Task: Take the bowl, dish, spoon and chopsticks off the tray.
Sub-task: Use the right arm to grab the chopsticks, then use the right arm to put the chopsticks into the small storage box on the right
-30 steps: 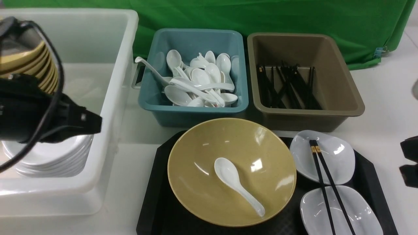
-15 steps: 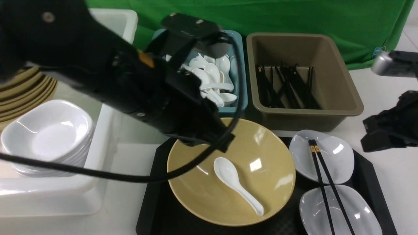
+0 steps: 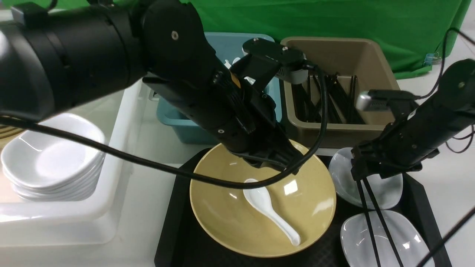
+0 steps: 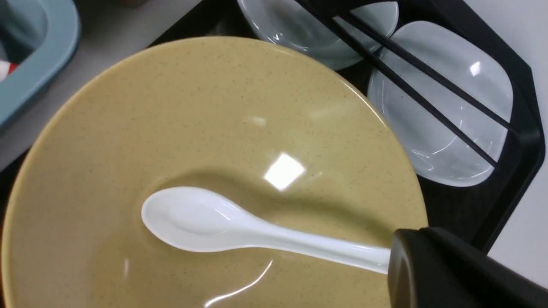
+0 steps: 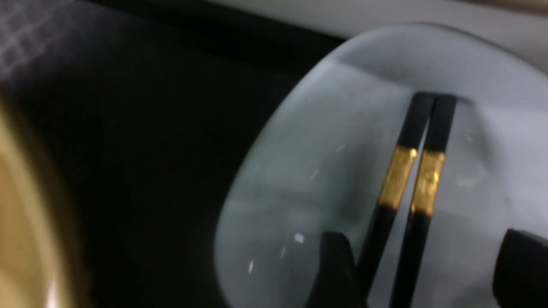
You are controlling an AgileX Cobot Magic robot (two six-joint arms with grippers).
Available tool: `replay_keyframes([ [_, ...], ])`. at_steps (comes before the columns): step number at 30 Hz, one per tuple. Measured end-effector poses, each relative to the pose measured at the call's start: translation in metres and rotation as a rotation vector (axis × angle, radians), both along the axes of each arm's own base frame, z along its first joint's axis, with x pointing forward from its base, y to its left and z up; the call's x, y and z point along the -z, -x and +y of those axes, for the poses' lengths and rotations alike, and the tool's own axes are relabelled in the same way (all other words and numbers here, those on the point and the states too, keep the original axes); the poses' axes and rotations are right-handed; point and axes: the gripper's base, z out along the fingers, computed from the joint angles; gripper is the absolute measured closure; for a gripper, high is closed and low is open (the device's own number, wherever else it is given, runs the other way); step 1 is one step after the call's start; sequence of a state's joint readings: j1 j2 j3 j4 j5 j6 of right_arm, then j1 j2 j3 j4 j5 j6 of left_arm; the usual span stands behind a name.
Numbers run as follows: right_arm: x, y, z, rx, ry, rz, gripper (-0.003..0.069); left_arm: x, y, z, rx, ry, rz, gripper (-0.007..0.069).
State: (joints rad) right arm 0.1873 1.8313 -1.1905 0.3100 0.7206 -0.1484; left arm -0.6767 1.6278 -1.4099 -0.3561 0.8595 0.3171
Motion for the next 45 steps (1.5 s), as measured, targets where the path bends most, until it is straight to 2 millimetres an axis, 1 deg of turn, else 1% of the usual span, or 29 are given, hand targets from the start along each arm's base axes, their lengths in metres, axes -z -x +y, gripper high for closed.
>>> replay_keyframes([
  [3, 0.011, -0.004, 0.001, 0.004, 0.005, 0.019, 0.0202, 0.000, -0.001, 0.000, -0.005, 0.006, -0.011, 0.0630],
  [7, 0.020, -0.007, 0.001, 0.004, 0.009, 0.038, 0.0253, -0.001, -0.003, -0.001, -0.012, 0.015, -0.029, 0.0630],
  [11, 0.022, -0.008, 0.001, 0.004, 0.010, 0.042, 0.0377, -0.002, -0.005, -0.001, -0.018, 0.023, -0.049, 0.0630],
  [13, 0.022, -0.007, 0.001, 0.004, 0.010, 0.047, 0.0515, -0.003, -0.005, -0.002, -0.021, 0.027, -0.056, 0.0630],
  [14, 0.022, -0.007, 0.001, 0.002, 0.011, 0.050, 0.0536, -0.003, -0.006, -0.002, -0.021, 0.027, -0.057, 0.0630],
  [16, 0.023, -0.006, 0.001, -0.002, 0.011, 0.061, 0.0608, -0.003, -0.006, -0.002, -0.021, 0.027, -0.059, 0.0630],
  [18, 0.023, -0.006, 0.001, -0.004, 0.012, 0.065, 0.0621, -0.003, -0.006, -0.002, -0.021, 0.027, -0.059, 0.0630],
  [23, 0.019, -0.004, 0.001, -0.008, 0.011, 0.066, 0.0621, -0.003, -0.006, -0.002, -0.021, 0.026, -0.059, 0.0630],
  [27, 0.000, 0.001, 0.001, -0.014, 0.002, 0.040, 0.0621, -0.003, -0.006, -0.002, -0.021, 0.026, -0.060, 0.0630],
  [29, -0.022, 0.009, 0.000, -0.024, -0.008, 0.010, 0.0621, -0.003, -0.006, -0.002, -0.027, 0.031, -0.062, 0.0630],
  [32, -0.045, 0.019, -0.001, -0.036, -0.020, -0.022, 0.0621, -0.004, -0.007, -0.002, -0.047, 0.045, -0.061, 0.0630],
  [33, -0.046, 0.020, -0.001, -0.038, -0.022, -0.024, 0.0621, -0.004, -0.007, -0.002, -0.049, 0.047, -0.062, 0.0630],
  [34, -0.057, 0.024, -0.001, -0.043, -0.033, -0.042, 0.0621, -0.005, -0.009, -0.003, -0.064, 0.063, -0.074, 0.0630],
  [35, -0.057, 0.024, -0.001, -0.045, -0.033, -0.044, 0.0621, -0.005, -0.009, -0.003, -0.066, 0.066, -0.079, 0.0630],
  [36, -0.067, 0.023, 0.000, -0.053, -0.041, -0.065, 0.0621, -0.007, -0.011, -0.004, -0.080, 0.084, -0.098, 0.0630],
  [38, -0.078, 0.018, 0.001, -0.057, -0.048, -0.102, 0.0621, -0.009, -0.015, -0.004, -0.098, 0.110, -0.128, 0.0630],
  [40, -0.094, 0.008, 0.003, -0.049, -0.068, -0.171, 0.0621, -0.014, -0.022, -0.003, -0.136, 0.156, -0.187, 0.0630],
  [45, -0.144, -0.031, 0.003, -0.006, -0.109, -0.422, 0.0621, -0.033, -0.040, -0.001, -0.224, 0.287, -0.406, 0.0630],
])
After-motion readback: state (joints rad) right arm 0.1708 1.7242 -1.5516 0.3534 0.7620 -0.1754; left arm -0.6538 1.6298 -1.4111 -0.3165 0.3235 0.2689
